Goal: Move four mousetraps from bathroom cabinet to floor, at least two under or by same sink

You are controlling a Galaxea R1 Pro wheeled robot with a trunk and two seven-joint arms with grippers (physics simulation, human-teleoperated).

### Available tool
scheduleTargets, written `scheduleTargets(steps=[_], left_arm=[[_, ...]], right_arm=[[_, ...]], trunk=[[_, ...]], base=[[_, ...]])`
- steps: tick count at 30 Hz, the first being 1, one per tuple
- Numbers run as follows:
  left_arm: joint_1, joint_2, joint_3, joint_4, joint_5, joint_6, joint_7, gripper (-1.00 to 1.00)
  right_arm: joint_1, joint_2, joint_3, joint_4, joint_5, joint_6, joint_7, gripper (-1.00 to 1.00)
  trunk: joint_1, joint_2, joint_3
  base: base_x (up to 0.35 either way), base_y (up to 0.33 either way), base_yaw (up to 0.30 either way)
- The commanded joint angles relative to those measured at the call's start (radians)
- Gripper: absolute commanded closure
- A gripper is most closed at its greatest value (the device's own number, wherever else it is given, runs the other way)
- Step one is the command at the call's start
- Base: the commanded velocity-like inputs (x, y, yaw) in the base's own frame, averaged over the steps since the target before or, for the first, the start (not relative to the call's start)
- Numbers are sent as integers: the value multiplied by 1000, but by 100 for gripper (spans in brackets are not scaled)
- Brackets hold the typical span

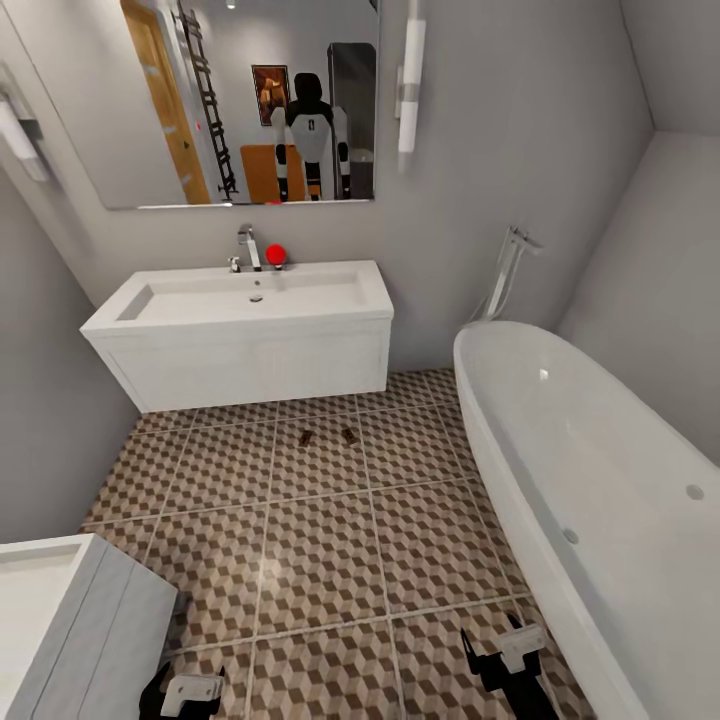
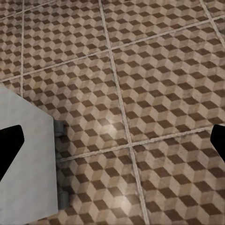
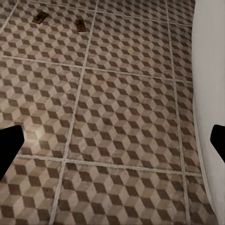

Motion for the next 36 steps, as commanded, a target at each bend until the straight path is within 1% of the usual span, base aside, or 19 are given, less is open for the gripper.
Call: scheduleTargets(steps=[1,7,12,36], left_arm=[[-2,-1,-9,4,9,-5,0,-100],[-2,-1,-9,4,9,-6,0,-100],[-2,-1,-9,4,9,-5,0,-100],[-2,-1,-9,4,9,-5,0,-100]], right_arm=[[-1,0,8,1,-5,-2,-4,-100],[-1,12,8,1,-5,-2,-4,-100],[-1,17,8,1,-5,-2,-5,-100],[-1,19,8,1,-4,-2,-5,-100]], trunk=[[-4,6,2],[-27,48,21],[-46,83,42],[-46,83,80]], base=[[0,0,0],[0,0,0],[0,0,0],[0,0,0]])
